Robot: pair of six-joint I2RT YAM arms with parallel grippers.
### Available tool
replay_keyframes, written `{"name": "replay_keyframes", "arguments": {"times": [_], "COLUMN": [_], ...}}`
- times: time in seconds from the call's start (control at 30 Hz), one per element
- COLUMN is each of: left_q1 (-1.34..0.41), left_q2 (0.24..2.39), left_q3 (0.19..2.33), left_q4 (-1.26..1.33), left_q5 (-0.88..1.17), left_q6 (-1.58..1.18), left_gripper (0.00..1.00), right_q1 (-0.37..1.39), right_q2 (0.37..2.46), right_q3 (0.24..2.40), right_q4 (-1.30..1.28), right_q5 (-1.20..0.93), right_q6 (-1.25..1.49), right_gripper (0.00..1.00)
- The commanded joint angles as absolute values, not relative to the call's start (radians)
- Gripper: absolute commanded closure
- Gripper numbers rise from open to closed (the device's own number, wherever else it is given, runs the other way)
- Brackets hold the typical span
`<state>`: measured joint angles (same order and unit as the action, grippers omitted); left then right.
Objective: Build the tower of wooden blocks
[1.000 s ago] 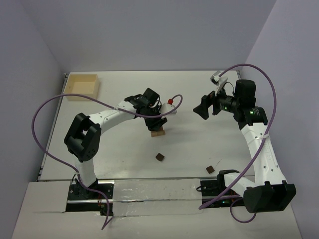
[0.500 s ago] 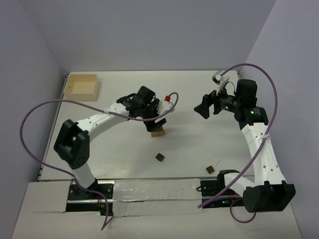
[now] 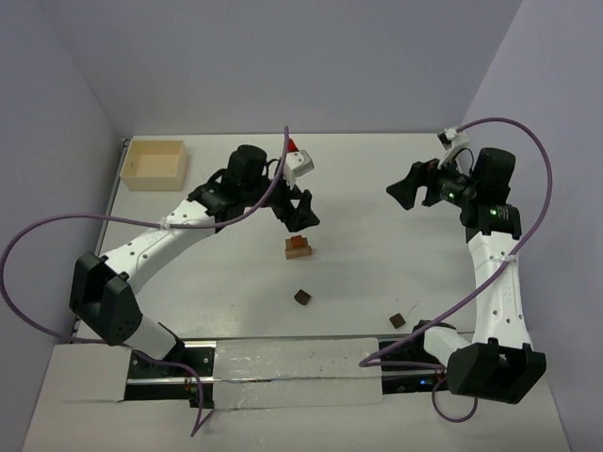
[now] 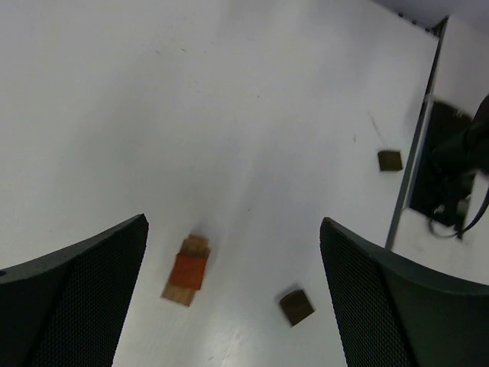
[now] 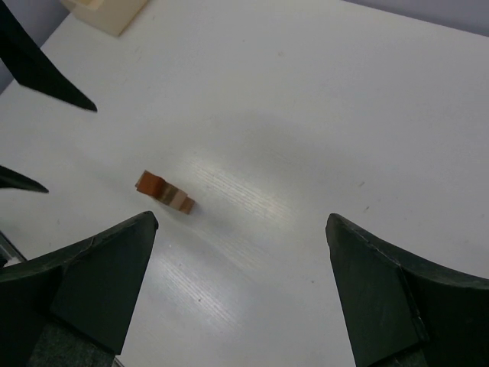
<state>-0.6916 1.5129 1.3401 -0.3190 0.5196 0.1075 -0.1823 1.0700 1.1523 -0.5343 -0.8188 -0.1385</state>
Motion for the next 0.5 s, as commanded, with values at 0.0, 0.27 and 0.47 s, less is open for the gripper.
{"name": "replay_keyframes", "arguments": {"times": [0.0, 0.27, 0.47], "left_q1": [-0.734, -1.041, -1.147], "left_q2": [1.586, 1.747, 1.813], "left_q3": [1.244, 1.338, 1.281], "left_q4": [-0.037, -0.048, 0.068], "left_q5": [0.517, 0.224, 0.107], "left_q6": [-0.262, -0.094, -0.055], "left_gripper": [0.01, 0.01, 0.01], "right_q1": [-0.265, -0.313, -0.321], "right_q2": [1.084, 1.077, 1.047], "right_q3": [1.188, 1.221, 1.245], "right_q4": [-0.428, -0.411, -0.411], "right_q5": [-0.899, -0.948, -1.002], "right_q6": [-0.016, 0.050, 0.070], "right_gripper": [0.00, 0.00, 0.00]}}
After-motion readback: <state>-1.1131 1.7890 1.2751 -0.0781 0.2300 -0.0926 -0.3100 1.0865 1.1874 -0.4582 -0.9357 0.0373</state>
